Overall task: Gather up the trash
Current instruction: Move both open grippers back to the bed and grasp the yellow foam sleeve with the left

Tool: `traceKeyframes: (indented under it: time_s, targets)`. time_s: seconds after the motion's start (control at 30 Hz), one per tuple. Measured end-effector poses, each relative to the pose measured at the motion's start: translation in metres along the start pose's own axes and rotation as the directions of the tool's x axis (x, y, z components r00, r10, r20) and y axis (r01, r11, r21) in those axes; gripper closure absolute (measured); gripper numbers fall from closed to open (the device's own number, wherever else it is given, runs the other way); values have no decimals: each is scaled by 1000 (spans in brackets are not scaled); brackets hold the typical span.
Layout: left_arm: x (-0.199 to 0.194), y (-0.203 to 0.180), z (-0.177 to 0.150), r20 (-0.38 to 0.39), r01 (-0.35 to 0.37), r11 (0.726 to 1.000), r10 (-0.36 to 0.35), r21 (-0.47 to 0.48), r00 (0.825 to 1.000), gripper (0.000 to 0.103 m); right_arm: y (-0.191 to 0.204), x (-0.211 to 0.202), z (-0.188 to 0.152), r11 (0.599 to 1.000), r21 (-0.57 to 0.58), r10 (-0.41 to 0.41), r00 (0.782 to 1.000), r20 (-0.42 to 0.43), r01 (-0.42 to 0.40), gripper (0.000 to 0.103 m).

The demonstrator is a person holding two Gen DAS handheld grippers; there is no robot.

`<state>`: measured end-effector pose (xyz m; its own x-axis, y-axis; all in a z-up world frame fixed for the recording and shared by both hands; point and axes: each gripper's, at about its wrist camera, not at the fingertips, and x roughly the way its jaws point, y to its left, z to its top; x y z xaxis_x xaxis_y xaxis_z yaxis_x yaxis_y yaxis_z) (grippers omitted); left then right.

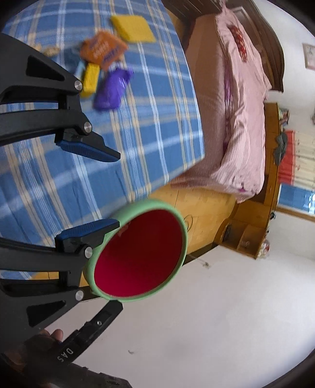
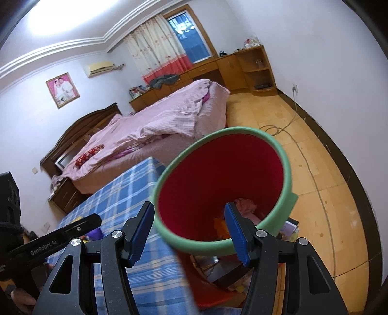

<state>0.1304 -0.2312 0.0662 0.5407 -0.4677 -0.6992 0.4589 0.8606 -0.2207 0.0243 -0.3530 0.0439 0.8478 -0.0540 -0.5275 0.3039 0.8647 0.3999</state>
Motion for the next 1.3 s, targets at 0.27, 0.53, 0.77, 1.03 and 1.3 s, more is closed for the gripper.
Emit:
traceKeyframes:
  time_s: [0.27, 0.53, 0.77, 1.03, 1.3]
  targets:
    - [-29, 62, -10, 18, -67, 992, 69, -104, 997, 54, 39, -1, -6, 999, -35, 11, 1000, -7, -11, 41]
    - [-40, 119, -17, -22, -132, 976, 130, -175, 991, 48, 63, 8, -18, 999, -27, 32, 998, -51, -33, 41]
    - [-28, 163, -18, -83, -124, 968, 108, -217, 991, 42, 77, 20, -28, 998, -47, 36, 993, -110, -41, 41]
    - [-16, 211, -6, -76, -108, 963, 92, -248, 993, 19, 86, 34, -35, 998, -56, 18, 987, -158, -27, 41]
    - [4, 240, 10, -31, -172, 958, 170, -229, 985, 4, 81, 48, -36, 999, -48, -1, 982, -189, -8, 41]
